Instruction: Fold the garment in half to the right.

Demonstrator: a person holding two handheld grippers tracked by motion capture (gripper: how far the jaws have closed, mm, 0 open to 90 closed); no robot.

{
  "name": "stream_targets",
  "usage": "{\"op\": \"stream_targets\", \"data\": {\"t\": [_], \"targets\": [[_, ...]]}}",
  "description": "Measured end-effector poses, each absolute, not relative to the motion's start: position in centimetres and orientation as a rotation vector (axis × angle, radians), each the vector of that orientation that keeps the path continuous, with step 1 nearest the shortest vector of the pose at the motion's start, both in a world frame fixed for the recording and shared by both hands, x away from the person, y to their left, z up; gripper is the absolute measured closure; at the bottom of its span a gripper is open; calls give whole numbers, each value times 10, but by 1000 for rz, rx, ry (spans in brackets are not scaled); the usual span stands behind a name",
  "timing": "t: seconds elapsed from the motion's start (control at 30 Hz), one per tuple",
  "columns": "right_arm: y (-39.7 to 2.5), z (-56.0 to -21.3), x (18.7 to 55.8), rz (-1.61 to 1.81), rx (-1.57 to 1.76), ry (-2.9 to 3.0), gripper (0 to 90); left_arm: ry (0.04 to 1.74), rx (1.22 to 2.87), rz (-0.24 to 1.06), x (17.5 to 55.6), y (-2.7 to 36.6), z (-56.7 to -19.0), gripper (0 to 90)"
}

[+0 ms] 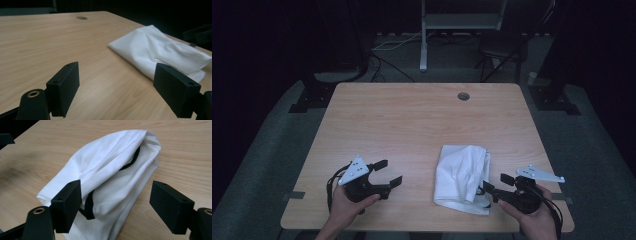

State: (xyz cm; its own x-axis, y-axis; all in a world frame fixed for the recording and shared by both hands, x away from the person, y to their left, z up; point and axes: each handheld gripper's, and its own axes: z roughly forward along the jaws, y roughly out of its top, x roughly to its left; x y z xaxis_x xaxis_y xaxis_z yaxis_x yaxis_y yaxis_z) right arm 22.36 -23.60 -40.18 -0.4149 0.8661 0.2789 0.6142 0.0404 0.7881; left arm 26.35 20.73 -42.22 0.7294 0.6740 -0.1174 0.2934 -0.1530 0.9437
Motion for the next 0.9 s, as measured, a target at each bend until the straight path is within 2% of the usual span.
{"op": "stream_targets", "data": {"t": [0.3,0.4,0.53,0.57,0.7,0.8,0.9], "targets": [[-218,-412,218,1365,1559,2118,273,824,1694,457,261,230,-433,207],[-213,-418,216,1368,1600,2125,315,834,1682,451,261,231,-435,207],[-206,-428,217,1363,1618,2121,423,845,1684,443,262,231,-439,206],[-205,-430,217,1368,1622,2104,494,841,1675,445,262,231,-439,207],[-202,-437,216,1360,1604,2064,681,842,1672,445,262,231,-439,206],[-203,-436,213,1380,1583,2046,752,841,1673,446,262,231,-439,206],[-207,-432,210,1412,1584,2034,762,841,1673,443,262,231,-439,206]]}}
